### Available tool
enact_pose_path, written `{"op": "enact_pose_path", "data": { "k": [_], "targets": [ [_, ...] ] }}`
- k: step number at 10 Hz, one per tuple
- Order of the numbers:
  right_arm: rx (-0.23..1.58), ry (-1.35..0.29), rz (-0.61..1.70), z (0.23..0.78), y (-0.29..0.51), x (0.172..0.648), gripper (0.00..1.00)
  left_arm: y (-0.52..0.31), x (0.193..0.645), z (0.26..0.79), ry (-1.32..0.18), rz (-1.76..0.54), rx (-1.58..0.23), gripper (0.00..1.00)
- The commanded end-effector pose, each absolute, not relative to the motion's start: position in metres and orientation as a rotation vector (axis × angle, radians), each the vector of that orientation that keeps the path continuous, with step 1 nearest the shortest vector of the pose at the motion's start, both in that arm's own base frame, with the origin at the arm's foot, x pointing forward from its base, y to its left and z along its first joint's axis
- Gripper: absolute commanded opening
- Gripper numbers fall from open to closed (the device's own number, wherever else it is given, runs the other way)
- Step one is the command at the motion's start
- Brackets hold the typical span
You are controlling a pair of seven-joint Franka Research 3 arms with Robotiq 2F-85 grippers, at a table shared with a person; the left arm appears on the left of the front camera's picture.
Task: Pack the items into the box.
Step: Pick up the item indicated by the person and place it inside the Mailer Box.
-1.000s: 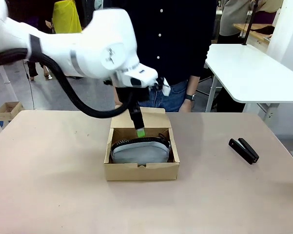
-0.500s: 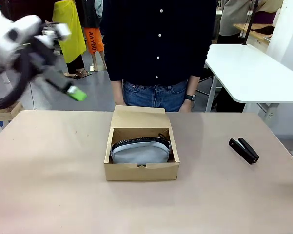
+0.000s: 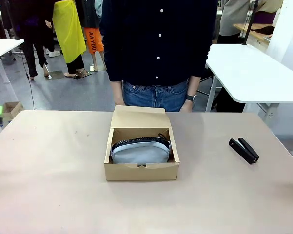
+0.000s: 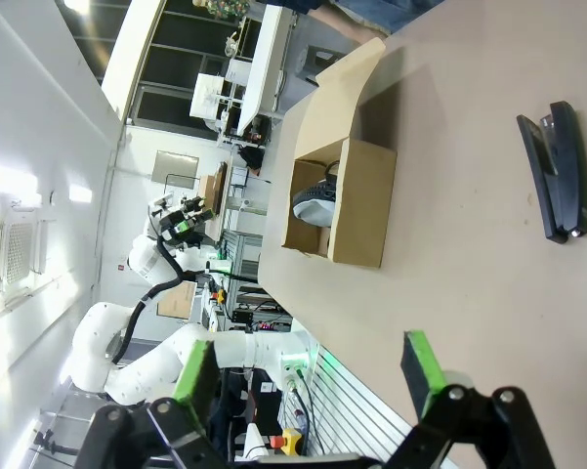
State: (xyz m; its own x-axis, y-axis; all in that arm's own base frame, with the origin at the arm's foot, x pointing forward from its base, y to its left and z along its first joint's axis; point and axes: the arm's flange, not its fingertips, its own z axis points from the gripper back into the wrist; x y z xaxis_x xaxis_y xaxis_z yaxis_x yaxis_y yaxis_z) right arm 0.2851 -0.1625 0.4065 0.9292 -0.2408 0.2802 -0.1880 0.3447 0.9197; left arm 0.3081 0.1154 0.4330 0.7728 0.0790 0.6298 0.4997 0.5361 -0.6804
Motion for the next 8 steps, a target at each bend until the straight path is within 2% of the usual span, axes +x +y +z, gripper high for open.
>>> {"op": "enact_pose_path", "data": {
  "k": [1, 2, 8],
  "targets": [
    [1.223, -0.385, -0.035, 0.410, -0.164, 0.282, 1.00, 0.083, 0.296, 0.376, -0.536, -0.317, -1.051, 1.00],
    [1.223, -0.385, -0.035, 0.410, -0.164, 0.282, 1.00, 0.115, 0.308, 0.433, -0.664, -0.274, -0.989, 1.00],
    [1.223, -0.385, -0.035, 0.410, -0.164, 0.282, 1.00, 0.115, 0.308, 0.433, -0.664, -0.274, -0.989, 1.00]
  ]
}}
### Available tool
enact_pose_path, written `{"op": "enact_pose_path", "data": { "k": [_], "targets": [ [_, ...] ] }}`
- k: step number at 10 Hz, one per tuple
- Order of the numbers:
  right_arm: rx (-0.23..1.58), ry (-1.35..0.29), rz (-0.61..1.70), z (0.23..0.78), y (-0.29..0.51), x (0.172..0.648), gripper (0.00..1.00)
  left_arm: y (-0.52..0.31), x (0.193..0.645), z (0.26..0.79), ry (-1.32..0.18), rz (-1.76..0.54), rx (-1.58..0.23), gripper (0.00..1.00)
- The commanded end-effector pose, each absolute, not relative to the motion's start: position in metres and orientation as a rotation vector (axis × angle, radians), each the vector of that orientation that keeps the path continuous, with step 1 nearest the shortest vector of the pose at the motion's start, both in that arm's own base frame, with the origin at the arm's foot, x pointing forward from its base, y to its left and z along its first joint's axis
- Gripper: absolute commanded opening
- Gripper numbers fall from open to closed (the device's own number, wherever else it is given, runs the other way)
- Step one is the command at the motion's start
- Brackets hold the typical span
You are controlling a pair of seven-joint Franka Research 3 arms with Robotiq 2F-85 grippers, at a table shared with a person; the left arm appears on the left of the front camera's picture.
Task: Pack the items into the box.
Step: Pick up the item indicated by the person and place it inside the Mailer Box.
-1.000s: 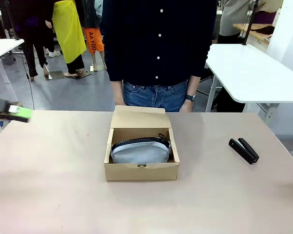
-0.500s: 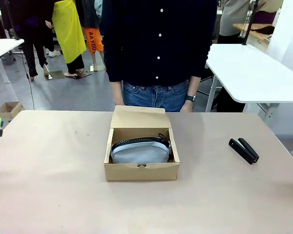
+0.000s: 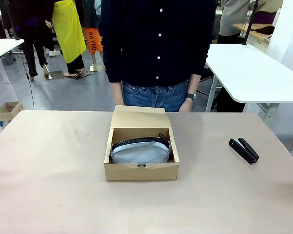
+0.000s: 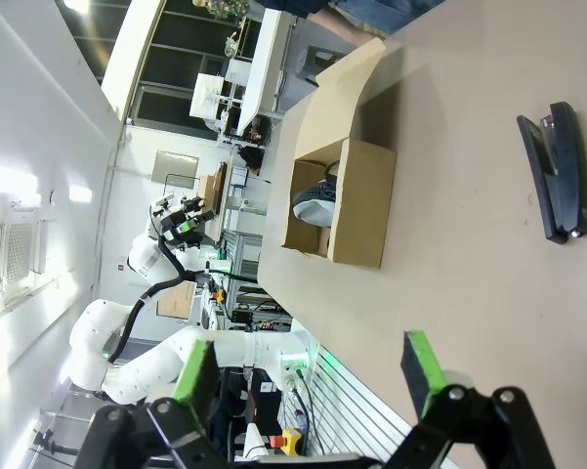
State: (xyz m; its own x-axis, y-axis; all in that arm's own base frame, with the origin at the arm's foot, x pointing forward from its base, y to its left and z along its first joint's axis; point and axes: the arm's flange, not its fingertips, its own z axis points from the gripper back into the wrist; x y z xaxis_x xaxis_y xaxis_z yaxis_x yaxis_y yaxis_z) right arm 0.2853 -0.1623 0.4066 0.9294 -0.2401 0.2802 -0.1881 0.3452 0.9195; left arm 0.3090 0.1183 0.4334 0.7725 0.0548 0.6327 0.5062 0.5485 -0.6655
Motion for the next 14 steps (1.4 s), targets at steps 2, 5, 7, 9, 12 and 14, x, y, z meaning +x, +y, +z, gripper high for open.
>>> {"op": "enact_pose_path", "data": {
  "k": [2, 5, 7, 9, 12, 14],
  "targets": [
    [1.223, -0.385, -0.035, 0.4104, -0.1635, 0.2822, 1.00, 0.1154, 0.3081, 0.4330, -0.664, -0.274, -0.989, 1.00],
    [1.223, -0.385, -0.035, 0.4104, -0.1635, 0.2822, 1.00, 0.1154, 0.3081, 0.4330, -0.664, -0.274, -0.989, 1.00],
    [1.223, -0.385, -0.035, 0.4104, -0.1635, 0.2822, 1.00, 0.1154, 0.3081, 0.4330, -0.664, -0.274, -0.989, 1.00],
    [1.223, -0.385, -0.035, 0.4104, -0.1635, 0.2822, 1.00, 0.1154, 0.3081, 0.4330, -0.664, -0.274, -0.989, 1.00],
    [1.223, -0.385, -0.035, 0.4104, -0.1635, 0.2822, 1.00, 0.1154, 0.3081, 0.4330, -0.664, -0.274, -0.989, 1.00],
    [1.223, -0.385, -0.035, 0.4104, -0.1635, 0.2822, 1.00, 0.1154, 0.3081, 0.4330, -0.664, -0.274, -0.989, 1.00]
  ]
}}
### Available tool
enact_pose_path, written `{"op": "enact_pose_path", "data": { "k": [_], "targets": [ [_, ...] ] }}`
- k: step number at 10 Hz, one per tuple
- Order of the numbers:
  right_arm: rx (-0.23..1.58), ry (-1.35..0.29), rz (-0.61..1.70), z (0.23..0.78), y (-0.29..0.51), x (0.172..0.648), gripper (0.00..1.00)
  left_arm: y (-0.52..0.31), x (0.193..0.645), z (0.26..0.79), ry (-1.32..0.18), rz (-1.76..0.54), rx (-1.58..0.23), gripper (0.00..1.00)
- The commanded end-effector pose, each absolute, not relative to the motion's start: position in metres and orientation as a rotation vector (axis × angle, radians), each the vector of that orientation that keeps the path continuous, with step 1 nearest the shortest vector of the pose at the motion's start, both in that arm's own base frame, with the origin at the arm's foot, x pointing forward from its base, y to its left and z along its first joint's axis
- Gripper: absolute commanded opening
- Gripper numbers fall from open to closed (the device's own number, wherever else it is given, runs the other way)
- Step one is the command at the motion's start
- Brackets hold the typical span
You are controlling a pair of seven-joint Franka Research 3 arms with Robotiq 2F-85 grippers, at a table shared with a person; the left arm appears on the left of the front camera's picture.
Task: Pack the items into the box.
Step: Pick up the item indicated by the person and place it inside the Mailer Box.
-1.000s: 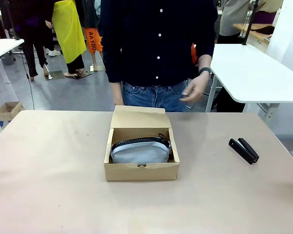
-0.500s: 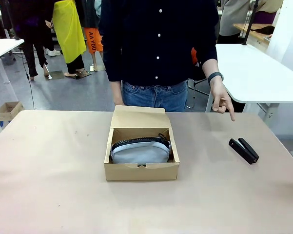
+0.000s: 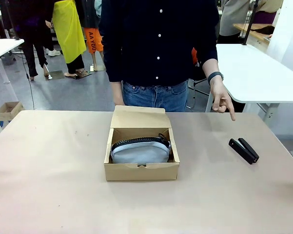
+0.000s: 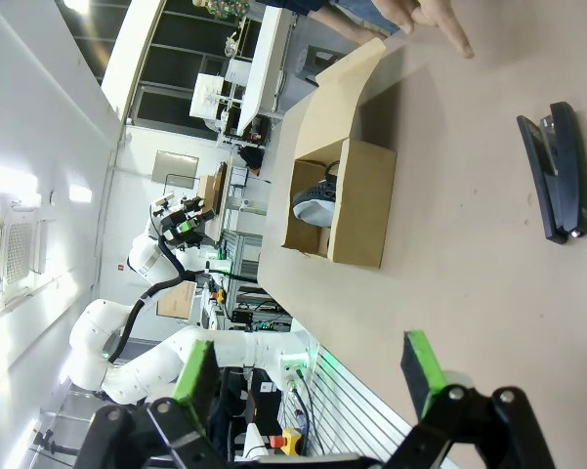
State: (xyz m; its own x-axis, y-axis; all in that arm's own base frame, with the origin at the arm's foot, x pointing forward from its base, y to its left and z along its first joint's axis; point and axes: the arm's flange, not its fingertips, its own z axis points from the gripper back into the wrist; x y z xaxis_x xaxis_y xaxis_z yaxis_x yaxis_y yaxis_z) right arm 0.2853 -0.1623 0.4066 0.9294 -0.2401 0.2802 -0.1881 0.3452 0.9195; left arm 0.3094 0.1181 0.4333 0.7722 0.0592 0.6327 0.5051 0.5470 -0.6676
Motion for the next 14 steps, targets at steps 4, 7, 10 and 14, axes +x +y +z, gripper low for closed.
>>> {"op": "enact_pose_path", "data": {
  "k": [4, 7, 10, 14],
  "targets": [
    [0.766, -0.327, -0.010, 0.404, -0.105, 0.322, 1.00, 0.115, 0.308, 0.433, -0.664, -0.274, -0.989, 1.00],
    [0.400, -0.304, 0.126, 0.390, -0.054, 0.350, 1.00, 0.115, 0.308, 0.433, -0.664, -0.274, -0.989, 1.00],
    [0.319, -0.324, 0.259, 0.392, -0.023, 0.352, 1.00, 0.115, 0.308, 0.433, -0.664, -0.274, -0.989, 1.00],
    [0.027, -0.234, 0.389, 0.401, 0.004, 0.403, 1.00, 0.115, 0.308, 0.433, -0.664, -0.274, -0.989, 1.00]
  ]
}}
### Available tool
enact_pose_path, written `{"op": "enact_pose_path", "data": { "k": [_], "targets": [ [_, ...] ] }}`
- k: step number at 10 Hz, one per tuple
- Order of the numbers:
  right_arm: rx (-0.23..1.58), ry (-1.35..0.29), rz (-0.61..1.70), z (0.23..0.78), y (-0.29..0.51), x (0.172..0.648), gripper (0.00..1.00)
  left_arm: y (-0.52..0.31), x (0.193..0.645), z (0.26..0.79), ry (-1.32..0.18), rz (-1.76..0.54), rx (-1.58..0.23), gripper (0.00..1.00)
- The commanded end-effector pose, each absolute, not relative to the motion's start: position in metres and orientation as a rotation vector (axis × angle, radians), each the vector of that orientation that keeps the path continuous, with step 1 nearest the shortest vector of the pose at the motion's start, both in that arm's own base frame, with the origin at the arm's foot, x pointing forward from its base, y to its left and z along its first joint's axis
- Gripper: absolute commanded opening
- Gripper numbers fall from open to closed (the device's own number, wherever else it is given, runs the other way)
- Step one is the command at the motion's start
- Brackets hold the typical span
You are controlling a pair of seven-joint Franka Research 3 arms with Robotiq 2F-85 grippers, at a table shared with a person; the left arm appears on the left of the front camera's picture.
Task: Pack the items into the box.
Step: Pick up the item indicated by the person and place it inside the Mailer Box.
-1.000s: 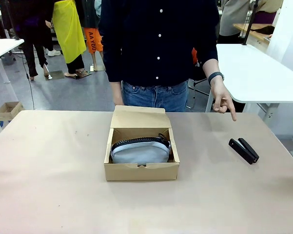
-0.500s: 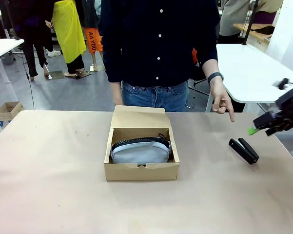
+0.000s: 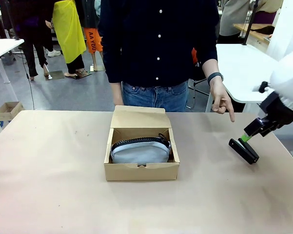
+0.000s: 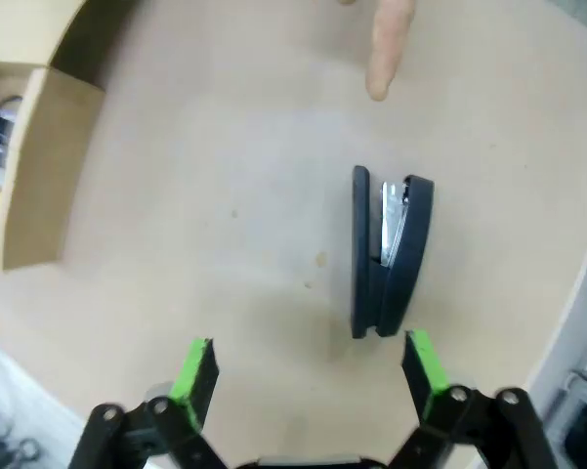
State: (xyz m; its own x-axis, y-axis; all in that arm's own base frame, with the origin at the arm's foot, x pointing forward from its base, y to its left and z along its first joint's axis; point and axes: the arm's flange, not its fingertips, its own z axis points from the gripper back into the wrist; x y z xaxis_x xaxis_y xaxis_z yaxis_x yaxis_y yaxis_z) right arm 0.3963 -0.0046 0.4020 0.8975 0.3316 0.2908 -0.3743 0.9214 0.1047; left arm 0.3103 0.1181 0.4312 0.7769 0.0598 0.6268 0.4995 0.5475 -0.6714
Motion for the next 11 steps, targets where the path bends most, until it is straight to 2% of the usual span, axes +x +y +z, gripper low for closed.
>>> {"op": "enact_pose_path", "data": {
  "k": [1, 4, 6, 11],
  "targets": [
    [-0.003, -0.218, 0.387, 0.390, 0.008, 0.409, 1.00, 0.115, 0.308, 0.433, -0.664, -0.274, -0.989, 1.00],
    [-0.067, -0.192, 0.347, 0.350, 0.002, 0.424, 1.00, 0.115, 0.308, 0.433, -0.664, -0.274, -0.989, 1.00],
    [-0.024, -0.166, 0.370, 0.325, -0.002, 0.435, 1.00, 0.115, 0.308, 0.433, -0.664, -0.274, -0.989, 1.00],
    [-0.028, -0.154, 0.330, 0.307, -0.003, 0.446, 1.00, 0.115, 0.308, 0.433, -0.664, -0.274, -0.989, 1.00]
  ]
}}
